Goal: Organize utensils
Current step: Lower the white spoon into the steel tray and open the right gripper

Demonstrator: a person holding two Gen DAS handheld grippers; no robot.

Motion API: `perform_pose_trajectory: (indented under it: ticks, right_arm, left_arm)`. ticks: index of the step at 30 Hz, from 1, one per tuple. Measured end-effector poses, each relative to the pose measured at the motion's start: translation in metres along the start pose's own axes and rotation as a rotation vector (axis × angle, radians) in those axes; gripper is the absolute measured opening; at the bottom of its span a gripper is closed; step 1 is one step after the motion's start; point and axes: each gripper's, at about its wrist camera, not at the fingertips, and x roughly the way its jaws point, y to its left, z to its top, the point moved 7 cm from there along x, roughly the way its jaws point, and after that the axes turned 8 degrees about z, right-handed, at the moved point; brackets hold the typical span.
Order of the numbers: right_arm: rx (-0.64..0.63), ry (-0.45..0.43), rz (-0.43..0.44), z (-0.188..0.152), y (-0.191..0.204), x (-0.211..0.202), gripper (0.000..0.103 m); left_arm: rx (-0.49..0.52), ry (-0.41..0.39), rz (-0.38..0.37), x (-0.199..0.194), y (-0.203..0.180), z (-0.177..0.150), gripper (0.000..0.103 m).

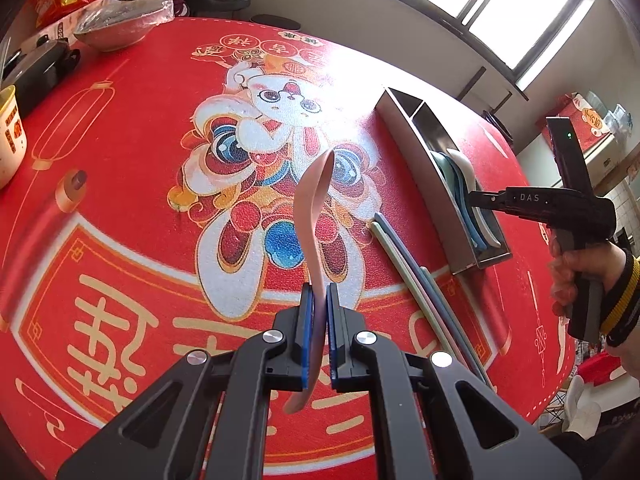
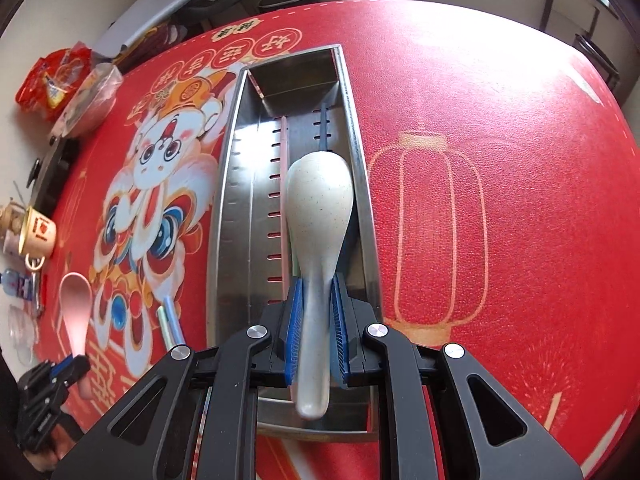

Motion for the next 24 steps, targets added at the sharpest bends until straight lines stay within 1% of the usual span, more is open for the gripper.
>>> perform_pose_trajectory:
  ticks: [7,11,14,20,24]
  right_arm:
    - [0.026,0.020,-0.007,0.005,-0.001,0.005,0.015]
    - [0.085,0.049,0.008,0.005,-0.003,0.014,0.015]
    - [0.116,0.047,0.019,0.007,-0.004,0.016,0.015]
    - [0.100,0.069,0.047,0.007,0.005,0.020,0.015]
    - [0.030,0.079,-0.004,0.006,0.012,0.021,0.017]
  left_arm:
    - [0.002,0.006,-0.012,0.005,-0.002,0.003,0.006]
    - [0.008,0.009,-0.018,0.007,-0.005,0.003,0.006]
    - [0.007,0.009,-0.020,0.007,-0.005,0.003,0.006]
    - [0.001,0.012,-0.023,0.008,-0.004,0.004,0.006]
    - [0.016,0.016,-0.032,0.007,-0.011,0.008,0.006]
